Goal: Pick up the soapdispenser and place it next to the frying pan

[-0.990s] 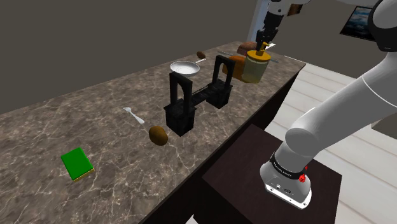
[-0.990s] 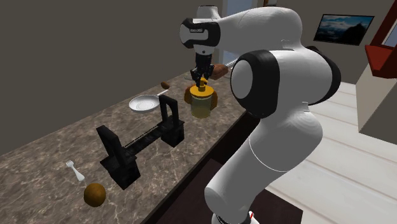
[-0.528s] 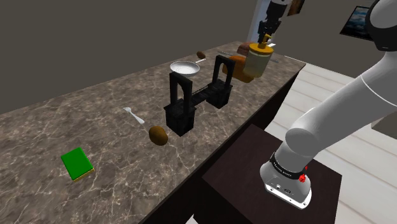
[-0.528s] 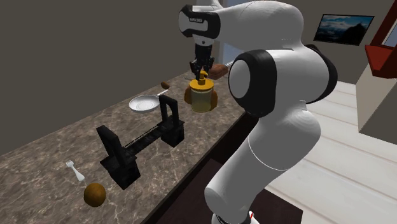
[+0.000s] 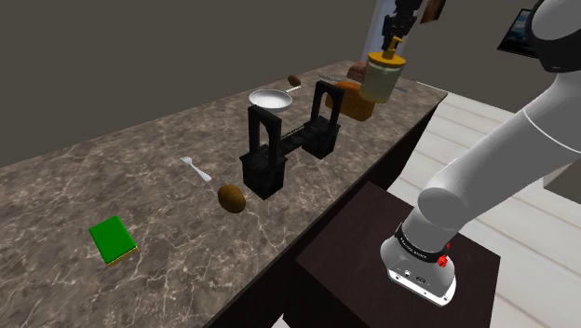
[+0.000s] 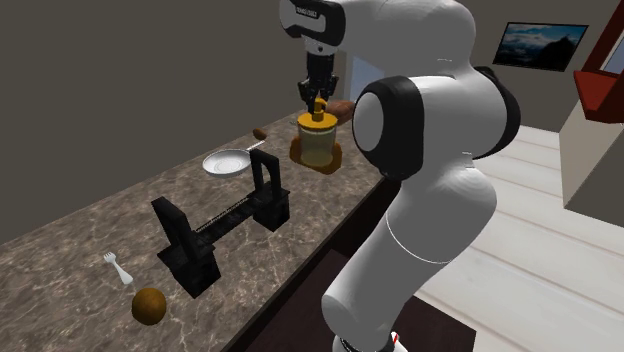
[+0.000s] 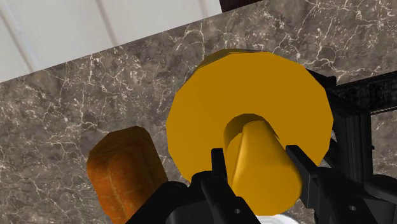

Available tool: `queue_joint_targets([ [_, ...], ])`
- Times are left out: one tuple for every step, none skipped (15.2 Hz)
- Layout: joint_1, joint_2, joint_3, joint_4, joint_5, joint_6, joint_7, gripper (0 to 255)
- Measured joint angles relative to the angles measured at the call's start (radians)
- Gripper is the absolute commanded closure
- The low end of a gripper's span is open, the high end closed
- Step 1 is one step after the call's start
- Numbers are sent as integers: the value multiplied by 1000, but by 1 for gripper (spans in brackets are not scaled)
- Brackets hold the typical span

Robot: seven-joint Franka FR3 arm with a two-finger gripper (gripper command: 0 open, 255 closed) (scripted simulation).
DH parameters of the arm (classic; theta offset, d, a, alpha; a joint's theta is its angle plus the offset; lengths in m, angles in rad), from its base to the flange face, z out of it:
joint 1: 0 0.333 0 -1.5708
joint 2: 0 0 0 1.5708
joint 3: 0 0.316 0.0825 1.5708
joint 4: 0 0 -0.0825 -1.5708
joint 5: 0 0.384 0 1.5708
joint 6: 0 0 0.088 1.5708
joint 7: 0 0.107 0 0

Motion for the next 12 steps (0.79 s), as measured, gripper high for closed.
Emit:
queue_joint_targets([
  [0,4,-1,17,2,-14,-1,255],
  [1,9,-1,34,4,-25,-3,255],
  [2,15,-2,54,6,-40,-5,255],
  [2,20,-3,68,8,-50,-5,255],
  [4,34,-4,78,14,-47,-5,255],
  [7,54,-6,87,23,-37,-4,255],
  [9,80,-9,94,34,-22,-6,255],
  [11,110,-14,105,47,-6,-9,255],
  [15,127,-11,107,55,7,-2,255],
  [18,165,-13,128,72,20,-2,255],
  [18,190,-16,130,83,39,-5,255],
  [21,210,-14,131,92,57,-1,255],
])
